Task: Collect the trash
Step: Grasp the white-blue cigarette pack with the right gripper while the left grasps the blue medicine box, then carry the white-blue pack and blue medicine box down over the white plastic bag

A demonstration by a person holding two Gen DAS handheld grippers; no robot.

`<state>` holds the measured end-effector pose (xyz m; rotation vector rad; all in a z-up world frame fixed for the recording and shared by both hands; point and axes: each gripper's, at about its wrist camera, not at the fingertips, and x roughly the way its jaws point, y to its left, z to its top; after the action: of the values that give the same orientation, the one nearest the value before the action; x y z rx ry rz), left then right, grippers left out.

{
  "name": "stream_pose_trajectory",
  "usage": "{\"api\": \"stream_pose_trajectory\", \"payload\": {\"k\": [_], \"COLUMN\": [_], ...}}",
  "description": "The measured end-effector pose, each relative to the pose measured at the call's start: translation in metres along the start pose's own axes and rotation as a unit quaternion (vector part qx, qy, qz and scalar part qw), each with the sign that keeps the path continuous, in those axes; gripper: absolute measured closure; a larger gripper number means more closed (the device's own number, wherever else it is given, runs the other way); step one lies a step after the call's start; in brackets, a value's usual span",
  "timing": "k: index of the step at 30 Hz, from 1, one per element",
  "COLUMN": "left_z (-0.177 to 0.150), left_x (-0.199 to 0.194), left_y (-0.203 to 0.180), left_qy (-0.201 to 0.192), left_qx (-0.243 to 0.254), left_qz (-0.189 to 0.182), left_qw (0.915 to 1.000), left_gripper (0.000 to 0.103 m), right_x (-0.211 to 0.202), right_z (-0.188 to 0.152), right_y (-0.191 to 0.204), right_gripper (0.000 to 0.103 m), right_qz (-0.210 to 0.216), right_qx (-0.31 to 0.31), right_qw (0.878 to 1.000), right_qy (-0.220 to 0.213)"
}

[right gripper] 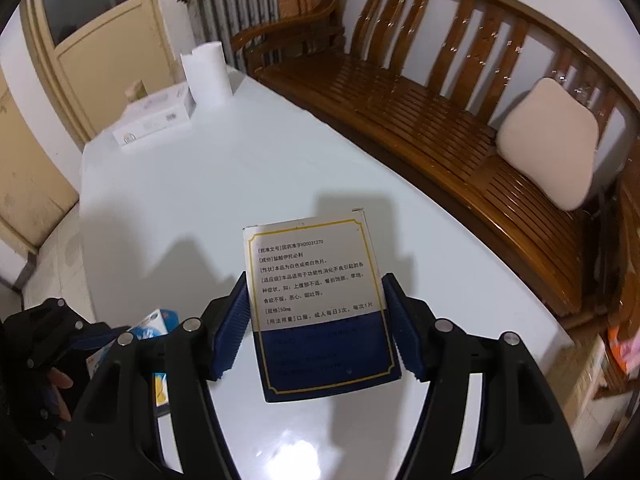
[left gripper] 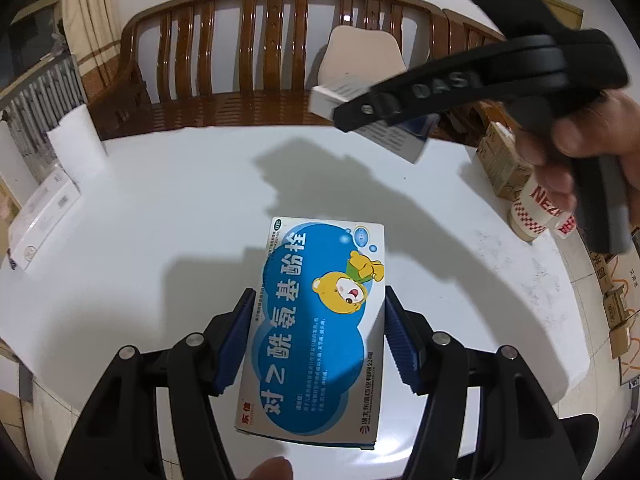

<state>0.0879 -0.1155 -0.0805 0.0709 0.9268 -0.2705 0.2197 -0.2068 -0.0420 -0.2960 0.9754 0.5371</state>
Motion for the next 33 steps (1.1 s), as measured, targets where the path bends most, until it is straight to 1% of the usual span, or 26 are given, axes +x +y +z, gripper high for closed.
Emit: {"api": "stream_pose_trajectory", "payload": {"k": [7, 11, 17, 21, 25, 31, 33], "left_z": [-0.009, -0.023, -0.047, -0.066, -0.085, -0.113, -0.122], "left_x": [-0.037, -0.056, -0.078, -0.091, -0.101, -0.108, -0.109], "left_y": [-0.006, -0.008, -0.014, -0.019, -0.027, -0.036, -0.039], "left_qy": [-0.011, -0.016, -0.019, -0.021, -0.023, -0.019, -0.018], "left_qx": [-0.001, -0.005, -0.008, -0.007, 0.000, 0.006, 0.006], "left_qz": [0.004, 0.005, 0.004, 0.007, 0.008, 0.003, 0.003], "left_qw": [0.9999, 0.9999, 0.9998, 0.9997, 0.9997, 0.9998, 0.9998], "left_gripper": [0.043, 0.043, 0.043, 0.043, 0.043, 0.043, 0.043], "right_x": [-0.068, -0.103, -0.142, -0.163, -0.181, -0.192, -0.192], "right_z": [-0.028, -0.054, -0.095, -0.123, -0.162, -0.215, -0.228], "right_y": [0.024, 0.041, 0.068, 0.084, 0.099, 0.119, 0.126], "right_gripper": [0.041, 0.041, 0.041, 0.041, 0.041, 0.041, 0.041], "right_qz": [-0.012, -0.023, -0.028, -0.036, -0.043, -0.046, -0.048], "right_qx": [0.019, 0.035, 0.041, 0.055, 0.070, 0.088, 0.094], "right_qw": [0.999, 0.998, 0.997, 0.996, 0.994, 0.993, 0.992], "right_qy": [-0.027, -0.040, -0.052, -0.061, -0.068, -0.065, -0.062]}}
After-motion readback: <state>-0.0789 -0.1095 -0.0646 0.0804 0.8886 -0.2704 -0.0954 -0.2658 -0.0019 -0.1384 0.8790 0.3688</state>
